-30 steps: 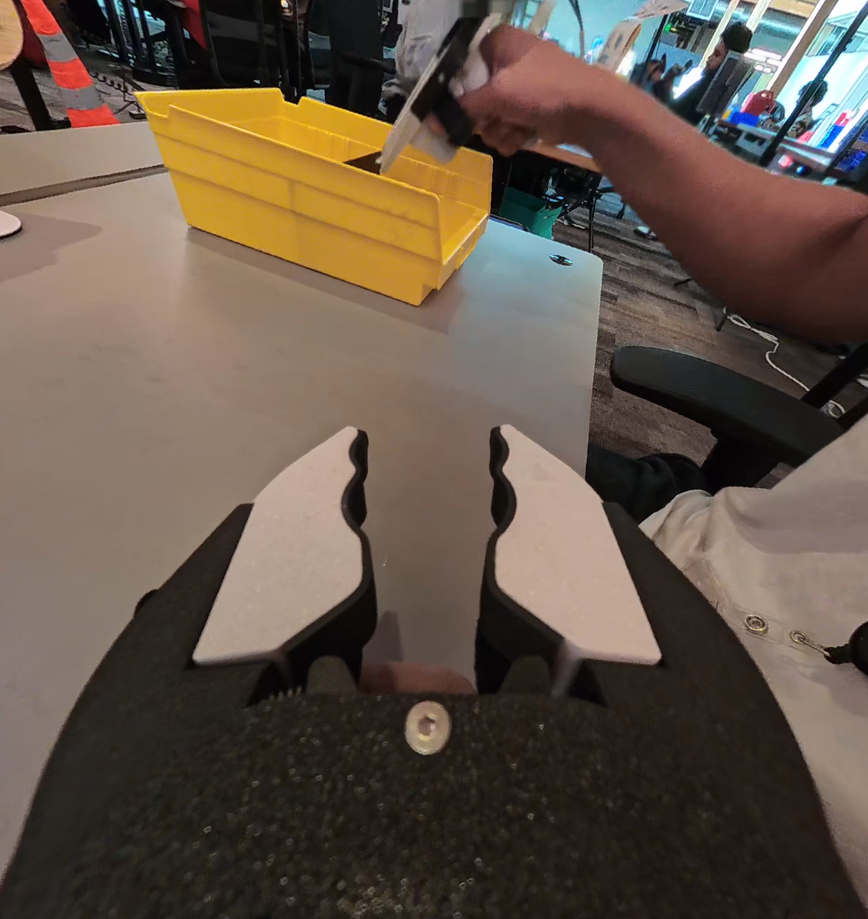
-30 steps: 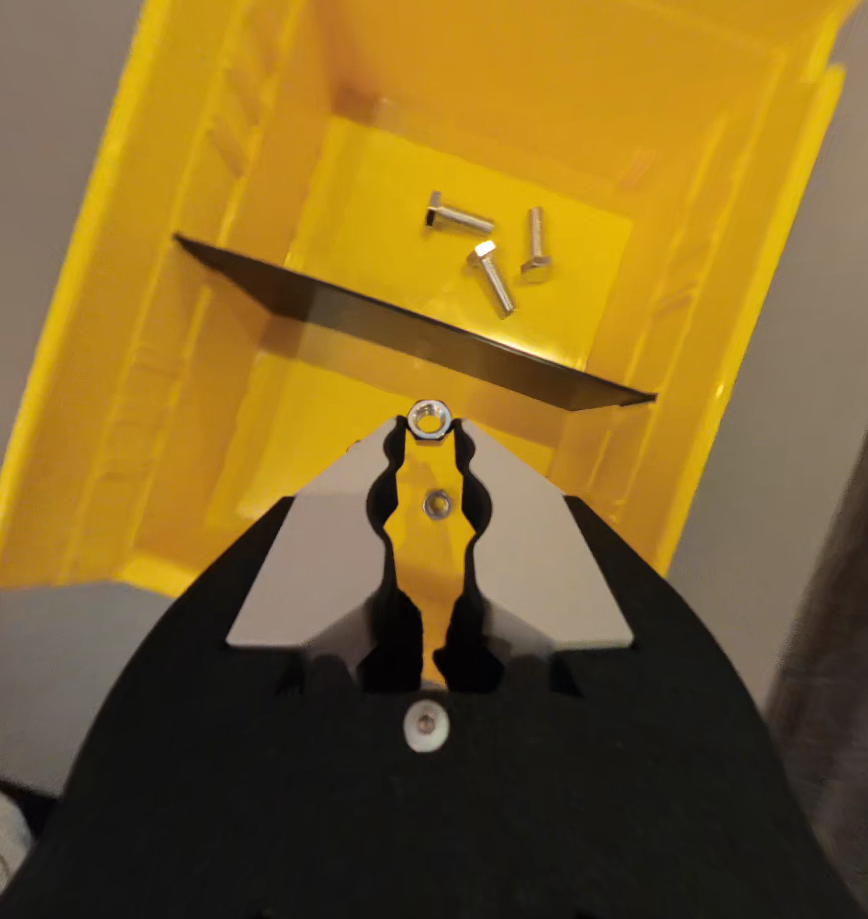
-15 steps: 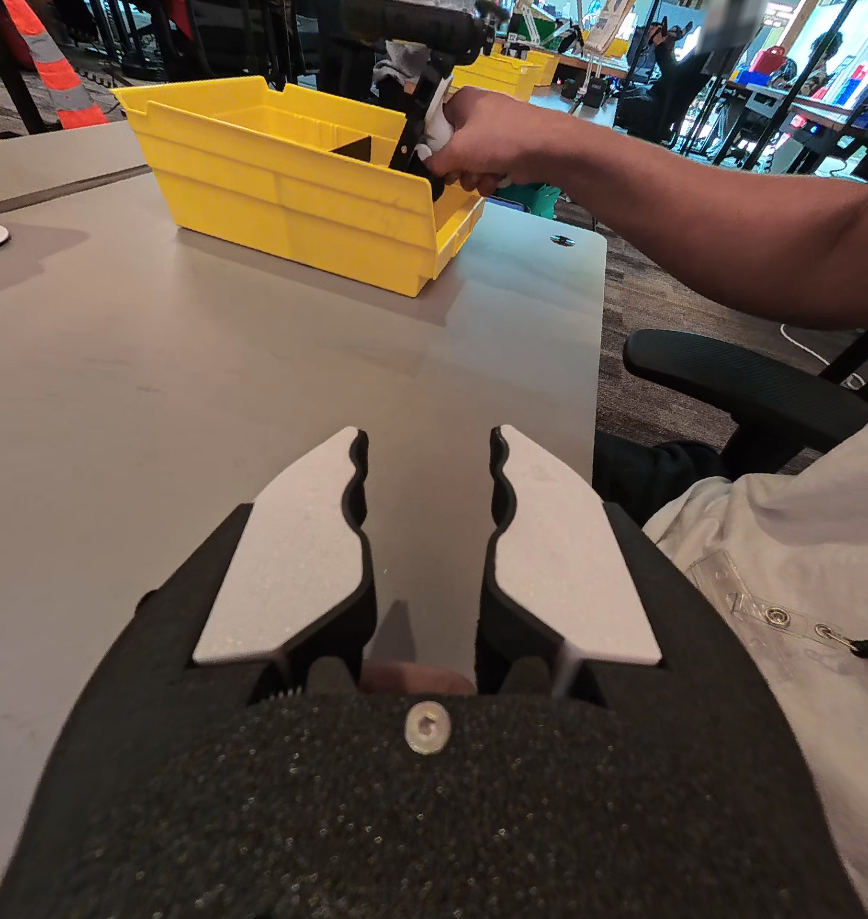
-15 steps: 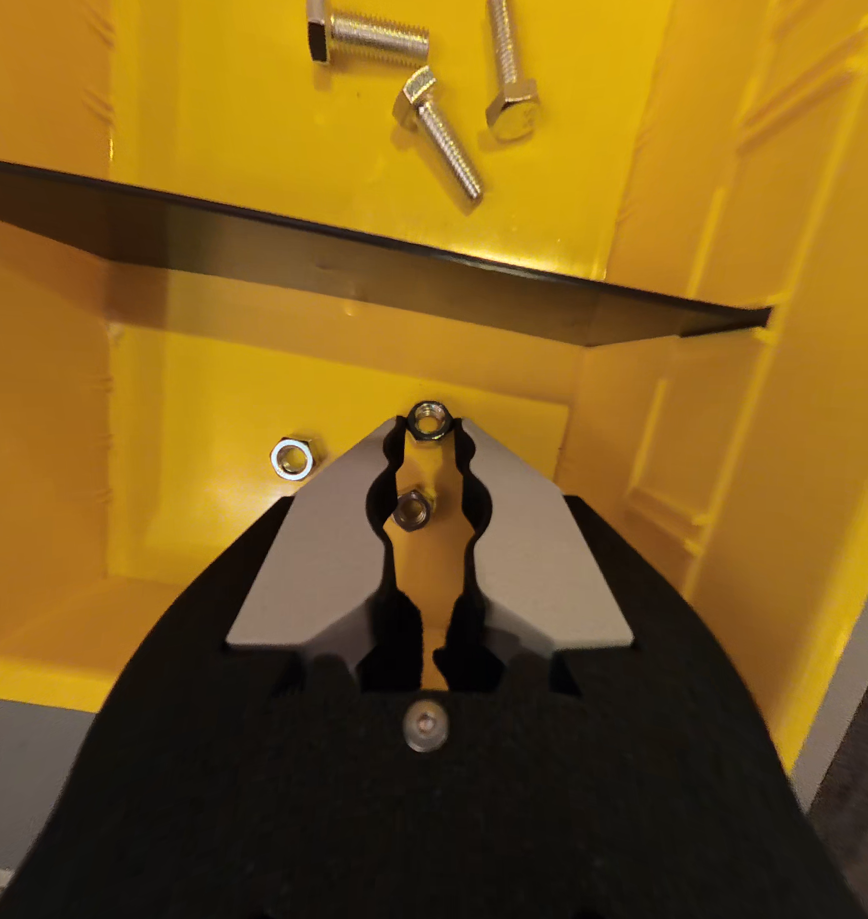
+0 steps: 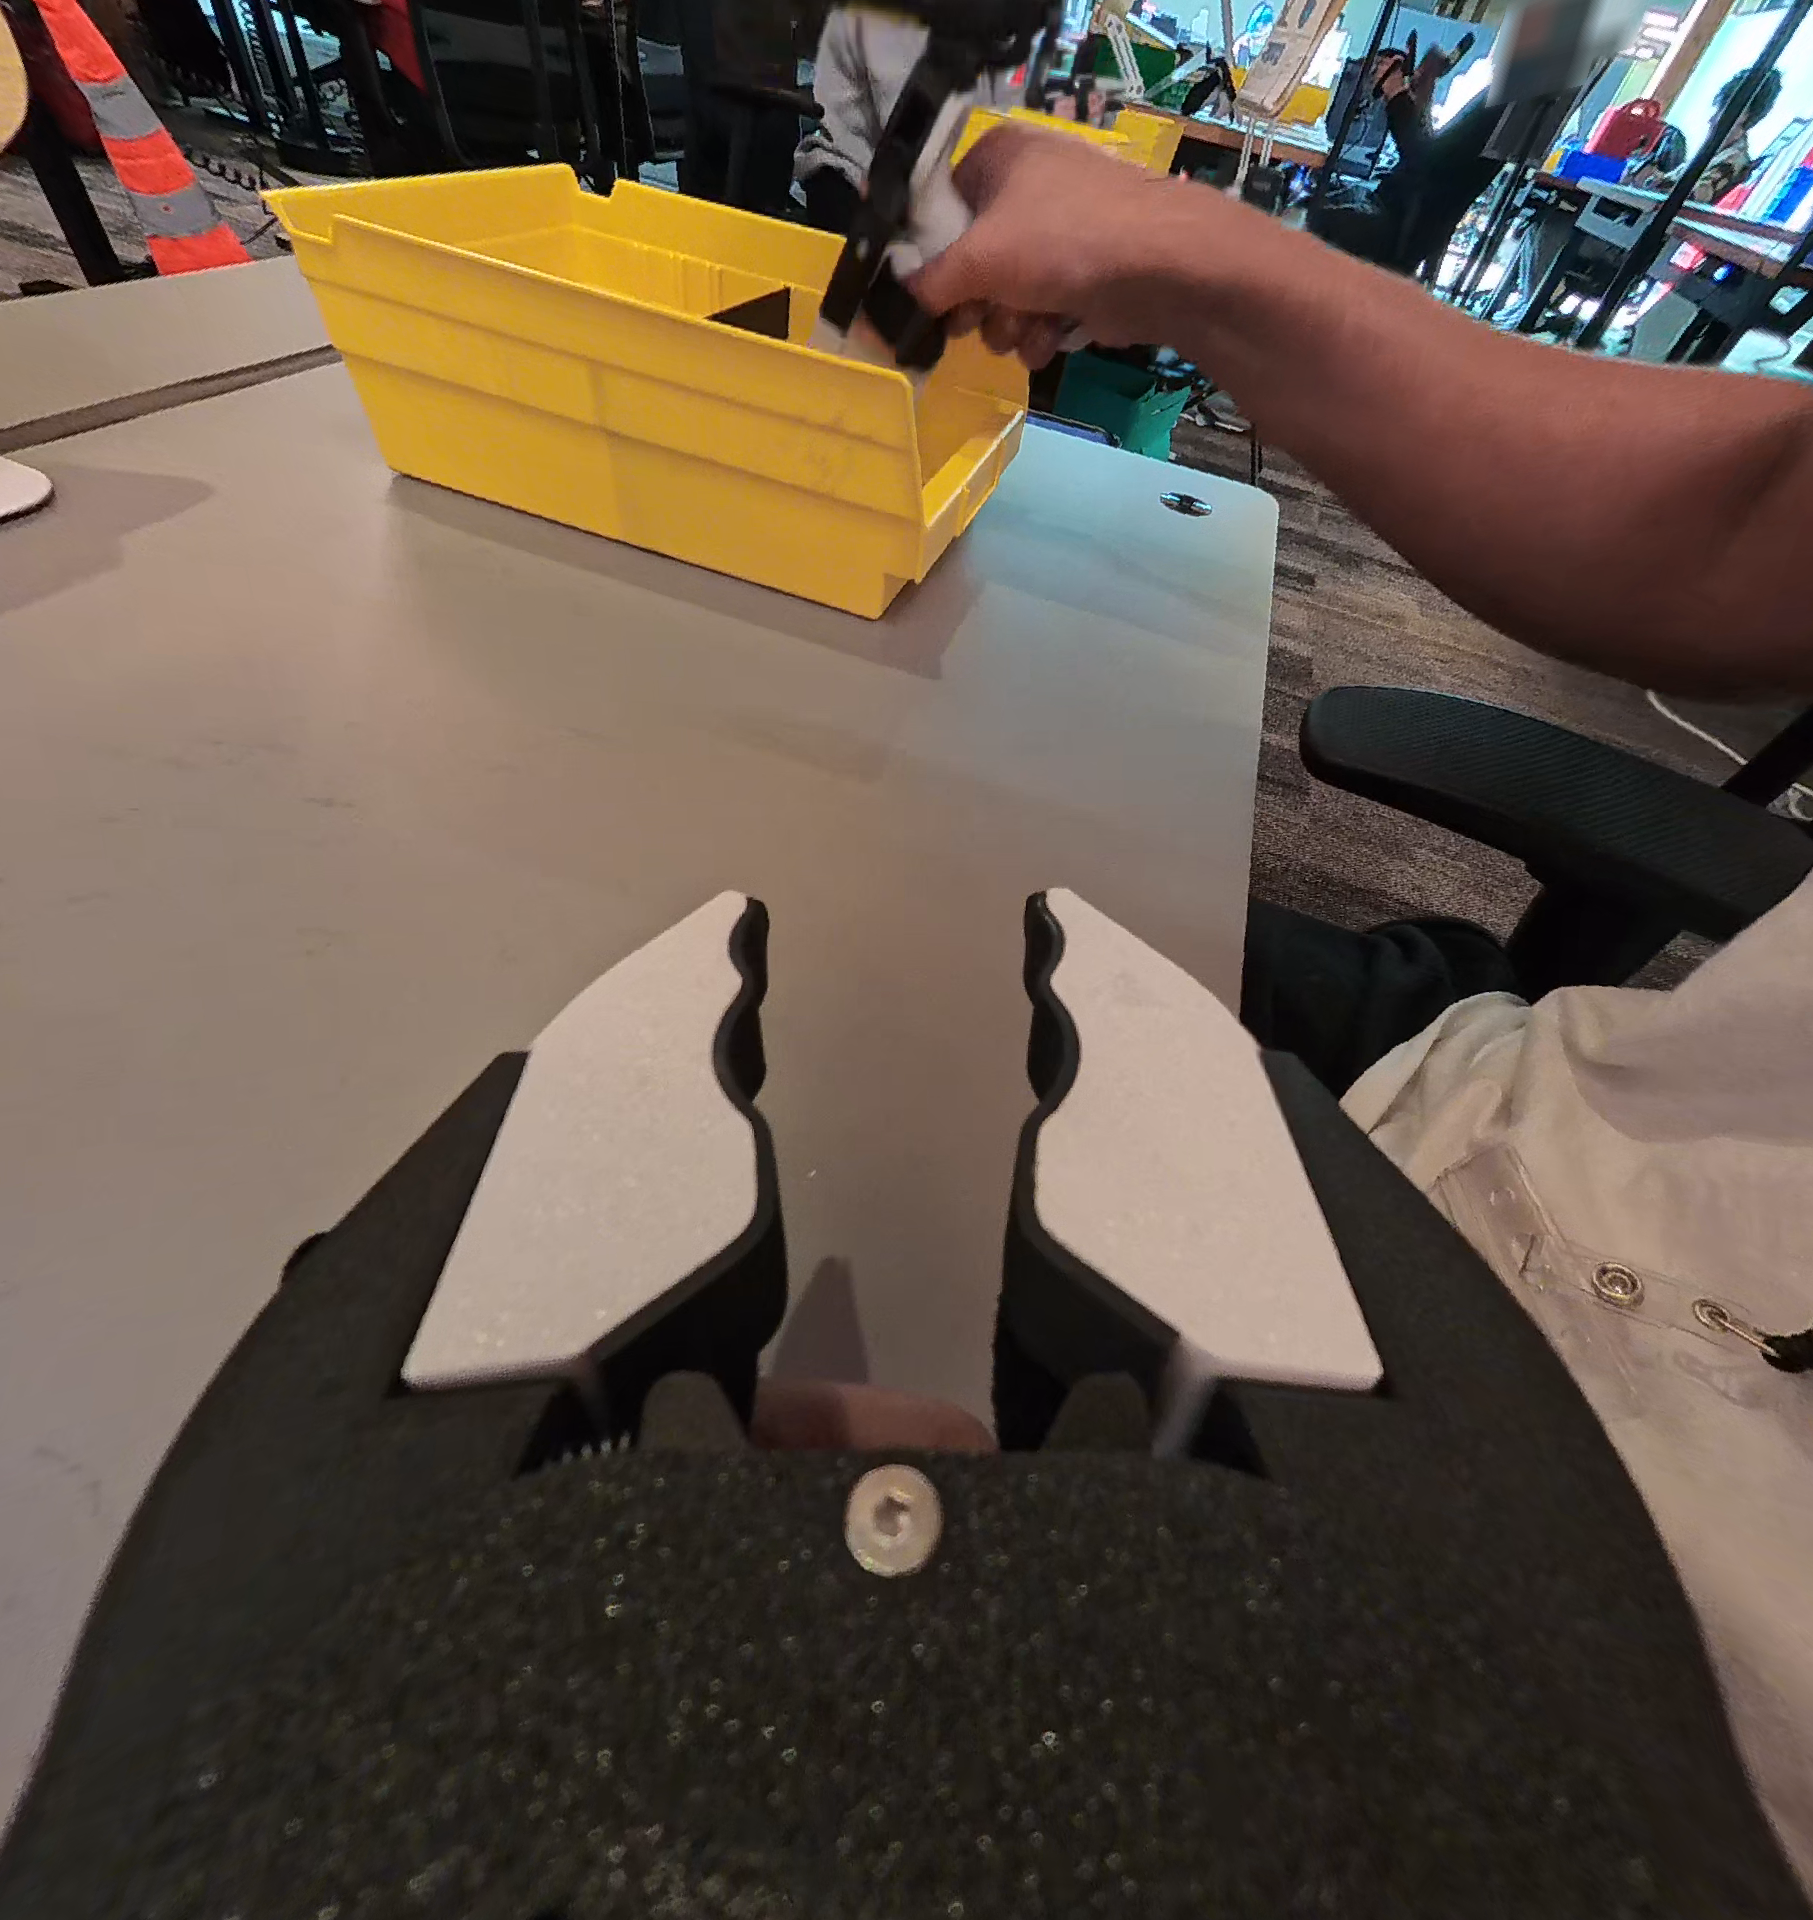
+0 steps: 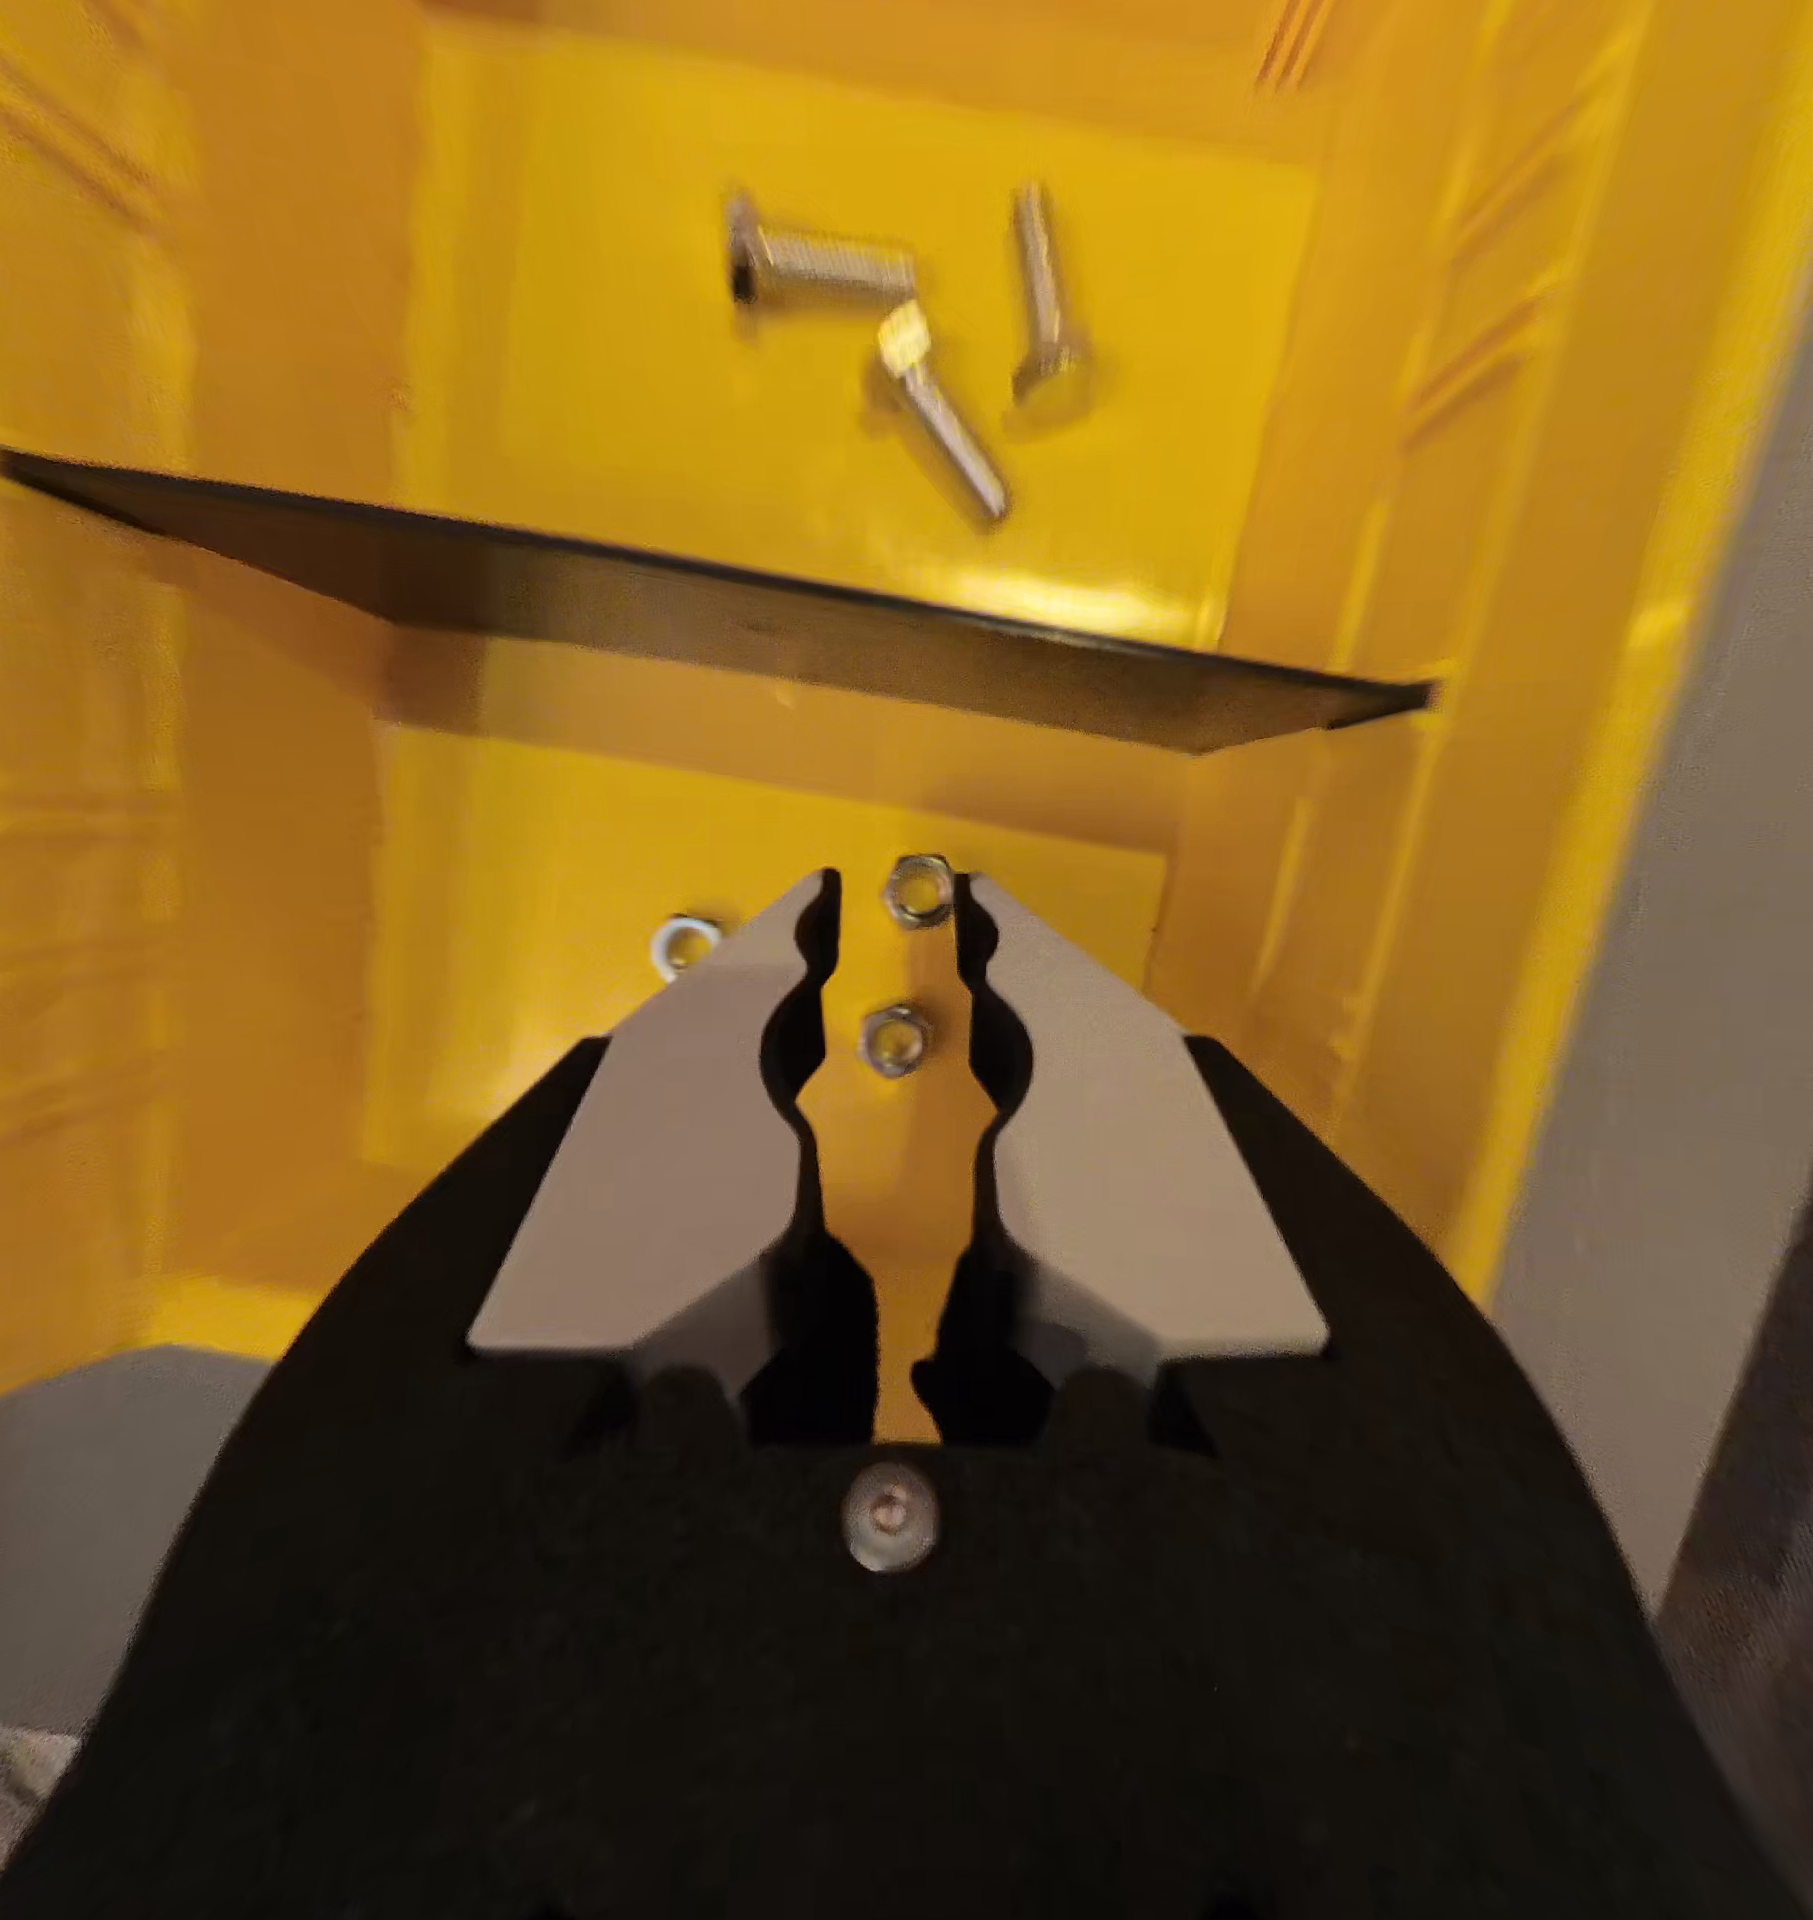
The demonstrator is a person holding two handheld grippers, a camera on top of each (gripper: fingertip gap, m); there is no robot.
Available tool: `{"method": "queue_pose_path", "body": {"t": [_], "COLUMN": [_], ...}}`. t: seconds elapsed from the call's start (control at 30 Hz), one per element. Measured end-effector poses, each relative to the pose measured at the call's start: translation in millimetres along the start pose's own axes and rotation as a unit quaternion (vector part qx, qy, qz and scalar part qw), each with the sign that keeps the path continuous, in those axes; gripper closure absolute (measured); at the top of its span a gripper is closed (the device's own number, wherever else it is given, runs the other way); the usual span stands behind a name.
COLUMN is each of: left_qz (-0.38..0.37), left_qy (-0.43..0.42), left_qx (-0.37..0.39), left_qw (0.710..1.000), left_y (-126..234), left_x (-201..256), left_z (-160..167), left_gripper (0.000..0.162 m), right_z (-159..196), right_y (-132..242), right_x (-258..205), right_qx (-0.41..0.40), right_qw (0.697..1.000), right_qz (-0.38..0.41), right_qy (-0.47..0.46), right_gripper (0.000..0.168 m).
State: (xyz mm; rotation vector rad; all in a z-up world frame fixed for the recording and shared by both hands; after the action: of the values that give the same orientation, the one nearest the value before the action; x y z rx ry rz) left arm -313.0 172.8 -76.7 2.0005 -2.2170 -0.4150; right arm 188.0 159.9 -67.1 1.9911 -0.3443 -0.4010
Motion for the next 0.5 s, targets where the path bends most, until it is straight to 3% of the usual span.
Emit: {"method": "queue_pose_path", "body": {"t": [0.03,0.1,0.2,0.27,0.33,0.4,0.5], "left_qz": [-0.003,-0.009,-0.012,-0.019,-0.025,-0.032,-0.071], "left_qy": [0.000,0.002,-0.003,-0.020,-0.033,-0.044,-0.065], "left_qx": [-0.002,-0.005,-0.011,-0.012,0.009,0.034,-0.001], "left_qw": [1.000,1.000,1.000,1.000,0.999,0.998,0.995], "left_y": [0.5,2.0,5.8,10.6,19.9,36.1,70.6], "left_x": [-0.7,-2.6,-5.4,-8.4,-13.4,-23.3,-55.2], "left_z": [0.5,1.8,1.7,-2.6,-12.0,-24.3,-41.0], "left_gripper": [0.115,0.115,0.113,0.112,0.109,0.110,0.112], "right_z": [0.3,9.5,48.3,88.1,126.8,152.7,160.7], "right_y": [21.7,67.6,102.1,94.5,69.4,40.9,24.1], "right_x": [-9.4,-40.1,-113.5,-162.5,-199.7,-221.8,-233.7], "right_qx": [0.049,0.151,0.248,0.267,0.258,0.235,0.161], "right_qw": [0.999,0.987,0.936,0.889,0.858,0.848,0.834], "right_qz": [-0.003,-0.052,-0.235,-0.349,-0.415,-0.447,-0.511], "right_qy": [0.001,0.013,0.083,0.130,0.156,0.159,0.133], "right_gripper": [0.147,0.147,0.144,0.144,0.144,0.144,0.139]}}
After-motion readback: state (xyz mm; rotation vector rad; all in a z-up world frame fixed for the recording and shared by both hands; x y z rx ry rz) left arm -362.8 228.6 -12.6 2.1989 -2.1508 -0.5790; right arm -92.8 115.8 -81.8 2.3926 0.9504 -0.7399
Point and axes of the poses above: each gripper's, where its closed fingertips meet, y back along the fingers, z out of its underside, x = y × z across the jaws, the point moved 10 cm from there along y, back along the fingers, and after that the axes turned 14 degrees about -y, right-handed, at the moved point
